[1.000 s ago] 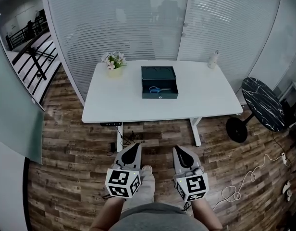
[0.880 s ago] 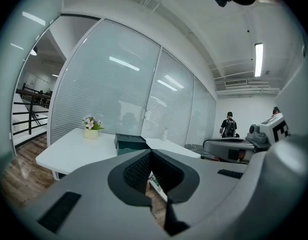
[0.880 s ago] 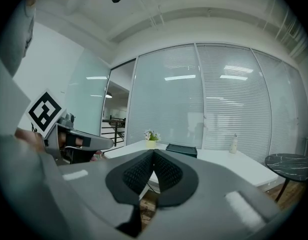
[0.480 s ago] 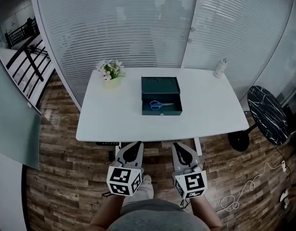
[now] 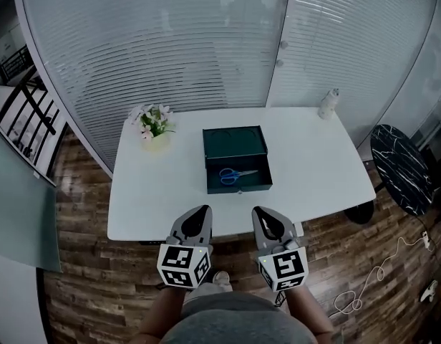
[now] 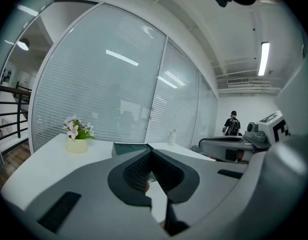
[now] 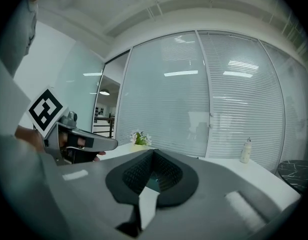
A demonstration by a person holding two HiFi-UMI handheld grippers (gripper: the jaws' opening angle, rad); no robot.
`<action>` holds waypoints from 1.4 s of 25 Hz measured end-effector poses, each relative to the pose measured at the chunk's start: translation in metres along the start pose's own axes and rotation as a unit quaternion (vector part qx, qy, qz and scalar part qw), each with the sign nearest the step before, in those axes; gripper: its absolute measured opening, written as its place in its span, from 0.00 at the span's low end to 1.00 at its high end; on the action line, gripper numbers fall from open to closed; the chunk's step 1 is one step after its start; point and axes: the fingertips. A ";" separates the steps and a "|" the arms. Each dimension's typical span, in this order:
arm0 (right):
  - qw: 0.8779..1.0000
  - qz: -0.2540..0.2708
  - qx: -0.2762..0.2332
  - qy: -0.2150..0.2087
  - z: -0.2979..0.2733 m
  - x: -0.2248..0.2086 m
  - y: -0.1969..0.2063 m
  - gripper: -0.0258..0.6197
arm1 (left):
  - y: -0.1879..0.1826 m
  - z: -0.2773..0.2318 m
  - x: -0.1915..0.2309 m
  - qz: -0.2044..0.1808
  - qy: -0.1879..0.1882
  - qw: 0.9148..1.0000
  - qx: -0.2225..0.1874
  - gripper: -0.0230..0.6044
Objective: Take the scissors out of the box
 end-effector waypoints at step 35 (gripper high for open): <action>0.945 0.173 0.146 -0.235 -0.228 -0.036 0.076 0.06 | -0.010 -0.093 0.116 0.050 -0.134 0.990 0.000 0.05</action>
Point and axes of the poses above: the fingertips, and each gripper's own axes: z backward along the fingers, x to its left, y out of its underside, and after that the axes turned 7 degrees about y, right-handed
